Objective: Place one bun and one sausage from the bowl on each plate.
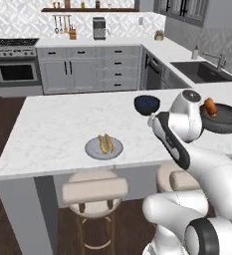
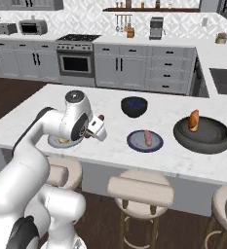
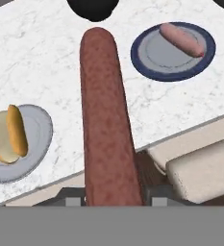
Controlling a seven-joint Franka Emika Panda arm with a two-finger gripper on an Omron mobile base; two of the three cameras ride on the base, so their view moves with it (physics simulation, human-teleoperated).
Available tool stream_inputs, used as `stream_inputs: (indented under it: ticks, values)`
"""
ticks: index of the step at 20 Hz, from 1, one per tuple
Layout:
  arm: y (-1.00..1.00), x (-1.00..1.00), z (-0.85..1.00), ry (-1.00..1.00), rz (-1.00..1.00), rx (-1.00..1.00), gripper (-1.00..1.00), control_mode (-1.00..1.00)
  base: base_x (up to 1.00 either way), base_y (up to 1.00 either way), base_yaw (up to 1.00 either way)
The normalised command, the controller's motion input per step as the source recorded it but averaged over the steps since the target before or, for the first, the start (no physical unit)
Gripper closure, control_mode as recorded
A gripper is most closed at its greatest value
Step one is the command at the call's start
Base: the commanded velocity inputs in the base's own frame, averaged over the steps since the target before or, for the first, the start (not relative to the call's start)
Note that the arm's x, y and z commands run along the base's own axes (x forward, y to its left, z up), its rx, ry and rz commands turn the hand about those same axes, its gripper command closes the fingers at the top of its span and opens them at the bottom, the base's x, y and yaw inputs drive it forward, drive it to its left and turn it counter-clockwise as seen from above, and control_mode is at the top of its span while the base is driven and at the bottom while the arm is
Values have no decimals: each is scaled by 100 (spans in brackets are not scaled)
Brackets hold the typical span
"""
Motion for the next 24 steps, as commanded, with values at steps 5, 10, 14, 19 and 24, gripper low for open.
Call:
stream_inputs:
  ticks: [5,10,14,19,24]
  values:
    - [0,0,0,0,0,0,100,100,98,53,-5]
    - [93,1,-14,0,17,-13,100,-100,0,0,0]
    - [100,-84,-52,1,35,-25,100,-100,0,0,0]
    - [100,-10,-63,14,23,-21,100,-100,0,0,0]
    - [67,38,-25,12,6,-6,100,-100,0,0,0]
